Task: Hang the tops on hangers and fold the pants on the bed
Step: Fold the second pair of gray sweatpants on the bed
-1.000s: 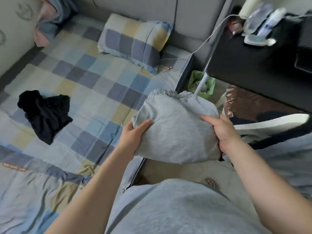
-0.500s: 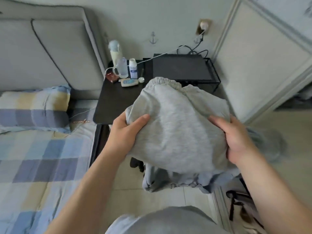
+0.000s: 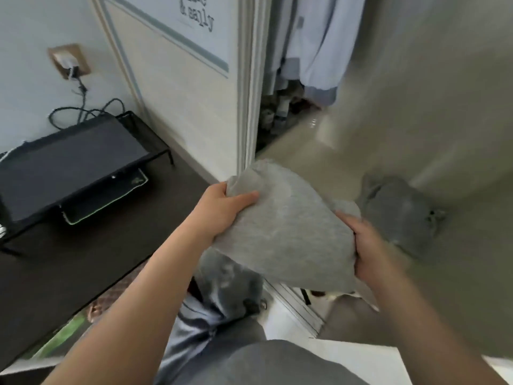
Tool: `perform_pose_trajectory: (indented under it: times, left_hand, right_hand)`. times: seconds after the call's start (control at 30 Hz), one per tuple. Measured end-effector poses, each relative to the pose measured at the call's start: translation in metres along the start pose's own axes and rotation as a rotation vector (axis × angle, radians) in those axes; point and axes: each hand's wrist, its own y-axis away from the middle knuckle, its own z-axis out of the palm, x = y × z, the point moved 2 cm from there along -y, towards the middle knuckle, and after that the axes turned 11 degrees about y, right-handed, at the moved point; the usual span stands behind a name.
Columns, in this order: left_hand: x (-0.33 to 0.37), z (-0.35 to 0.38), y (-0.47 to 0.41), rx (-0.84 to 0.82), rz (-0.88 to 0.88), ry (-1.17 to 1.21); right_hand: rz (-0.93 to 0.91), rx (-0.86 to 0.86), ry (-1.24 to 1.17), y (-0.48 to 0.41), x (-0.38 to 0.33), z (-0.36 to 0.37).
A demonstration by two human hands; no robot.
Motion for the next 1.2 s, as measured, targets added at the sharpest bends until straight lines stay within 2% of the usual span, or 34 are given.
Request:
perform_pose_trajectory:
  times: [0.13, 0.37, 0.5, 0.6, 0.77, 1.0, 1.07, 1.13, 1.2]
  left_hand:
    - [-0.005, 0.06, -0.081, -0.135, -0.138, -0.139]
    - [-0.026, 0.155, -0.208, -0.318, -0.241, -0.198]
    - [-0.05, 0.207, -0.259, -0.41, -0.356, -0.224]
    - [-0.072, 0.25, -0.287, -0.437, -0.396, -0.228]
    - [-0.112, 0.328, -0.323, -0.526, -0.371, -0.19]
    - [-0.145, 0.44, -0.358, -0.606, -0.14, -0.203]
    - [-0.156, 0.462, -0.367, -0.623, -0.1, -0.245]
    - [-0.171, 0.475, -0.37, -0.678, -0.145, -0.298]
    - [-0.192, 0.481, -0.366, -0.663, -0.192, -0.521]
  right_hand:
    - [0.139, 0.156, -0.06, -0.037, 0.014, -0.045]
    - [0.348, 0.404, -0.16, -0.115, 0.031, -0.096]
    - [0.356, 0.559, -0.121, -0.16, 0.034, -0.137]
    - [0.356, 0.615, -0.054, -0.188, 0.038, -0.174]
    - [0.303, 0.743, 0.0, -0.226, 0.04, -0.243]
    - [0.027, 1.007, 0.219, -0.262, 0.029, -0.324]
    - [0.087, 1.059, 0.299, -0.276, 0.036, -0.342]
    - [0.184, 1.047, 0.385, -0.291, 0.046, -0.344]
    - [0.243, 1.033, 0.635, -0.302, 0.06, -0.335]
